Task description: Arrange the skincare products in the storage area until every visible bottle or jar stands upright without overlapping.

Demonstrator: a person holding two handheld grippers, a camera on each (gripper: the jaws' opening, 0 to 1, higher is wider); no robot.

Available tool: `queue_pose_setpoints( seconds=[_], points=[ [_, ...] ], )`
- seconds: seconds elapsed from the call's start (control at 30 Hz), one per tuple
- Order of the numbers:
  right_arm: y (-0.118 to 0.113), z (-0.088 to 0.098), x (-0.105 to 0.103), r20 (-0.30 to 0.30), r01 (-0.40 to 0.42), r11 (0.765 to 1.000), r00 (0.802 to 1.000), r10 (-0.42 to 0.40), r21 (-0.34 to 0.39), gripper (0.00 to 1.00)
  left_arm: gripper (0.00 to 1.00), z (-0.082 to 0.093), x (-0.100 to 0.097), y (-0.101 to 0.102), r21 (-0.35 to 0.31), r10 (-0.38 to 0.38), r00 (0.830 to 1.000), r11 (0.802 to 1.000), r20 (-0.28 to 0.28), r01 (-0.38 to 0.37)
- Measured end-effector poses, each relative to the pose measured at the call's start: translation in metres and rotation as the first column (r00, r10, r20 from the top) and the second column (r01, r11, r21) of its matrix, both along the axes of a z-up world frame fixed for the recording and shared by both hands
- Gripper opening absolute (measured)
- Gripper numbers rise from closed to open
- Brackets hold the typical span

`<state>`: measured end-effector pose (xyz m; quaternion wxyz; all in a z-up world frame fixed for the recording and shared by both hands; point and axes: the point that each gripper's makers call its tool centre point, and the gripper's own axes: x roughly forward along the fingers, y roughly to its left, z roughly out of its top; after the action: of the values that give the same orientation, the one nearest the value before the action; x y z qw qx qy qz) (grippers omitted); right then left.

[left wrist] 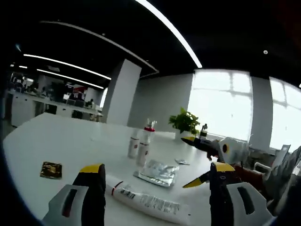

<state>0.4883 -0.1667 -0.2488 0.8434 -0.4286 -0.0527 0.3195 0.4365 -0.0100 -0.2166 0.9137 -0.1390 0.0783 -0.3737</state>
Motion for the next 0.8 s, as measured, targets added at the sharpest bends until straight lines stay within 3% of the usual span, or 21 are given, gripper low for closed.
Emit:
queue_pose_setpoints(
  seconds=[0.07,0.1,0.17,0.2,0.27,0.33,0.37,0.53,0.63,0.8],
  points=[
    [0.001,-0.004,0.002,0.036,0.014,0.998,0.999,-0.012,-0.066,0.98,0.93,-0.005,-0.006,0.004,0.023,0.070,0.997,0.997,0.023,-0.070],
    [0.004,-0.002,0.000,0.053,0.004,0.999,0.999,-0.002,-0.044,0.97,0.93,-0.006,-0.008,0.006,0.029,0.091,0.995,0.995,0.033,-0.092],
    [0.007,0.005,0.000,0.141,0.011,0.996,0.990,0.002,-0.091,0.97,0.92,-0.009,-0.015,0.008,0.043,0.123,0.992,0.991,0.043,-0.124],
    [0.005,0.010,0.001,0.215,0.039,0.988,0.977,-0.006,-0.148,0.97,0.92,-0.011,-0.019,0.007,0.049,0.125,0.991,0.991,0.042,-0.127],
    [0.004,0.011,0.000,0.288,0.080,0.969,0.958,-0.009,-0.235,0.94,0.91,-0.013,-0.030,0.011,0.039,0.161,0.986,0.986,0.051,-0.164],
    [0.004,0.008,-0.002,0.313,0.100,0.958,0.950,-0.011,-0.270,0.91,0.88,-0.010,-0.036,0.017,0.004,0.224,0.971,0.974,0.083,-0.225],
    [0.005,0.006,-0.005,0.329,0.110,0.949,0.944,-0.006,-0.296,0.89,0.86,-0.012,-0.041,0.017,0.015,0.218,0.971,0.975,0.093,-0.220],
    [0.012,-0.001,-0.008,0.369,0.119,0.927,0.929,0.023,-0.357,0.77,0.85,-0.028,-0.052,0.019,0.073,0.219,0.971,0.971,0.099,-0.227],
    [0.016,-0.005,-0.005,0.354,0.122,0.921,0.935,0.018,-0.369,0.69,0.85,-0.034,-0.054,0.022,0.069,0.215,0.973,0.973,0.089,-0.221],
    [0.020,-0.007,-0.001,0.329,0.128,0.924,0.944,-0.002,-0.359,0.64,0.85,-0.022,-0.053,0.026,0.023,0.222,0.968,0.974,0.113,-0.226]
  ],
)
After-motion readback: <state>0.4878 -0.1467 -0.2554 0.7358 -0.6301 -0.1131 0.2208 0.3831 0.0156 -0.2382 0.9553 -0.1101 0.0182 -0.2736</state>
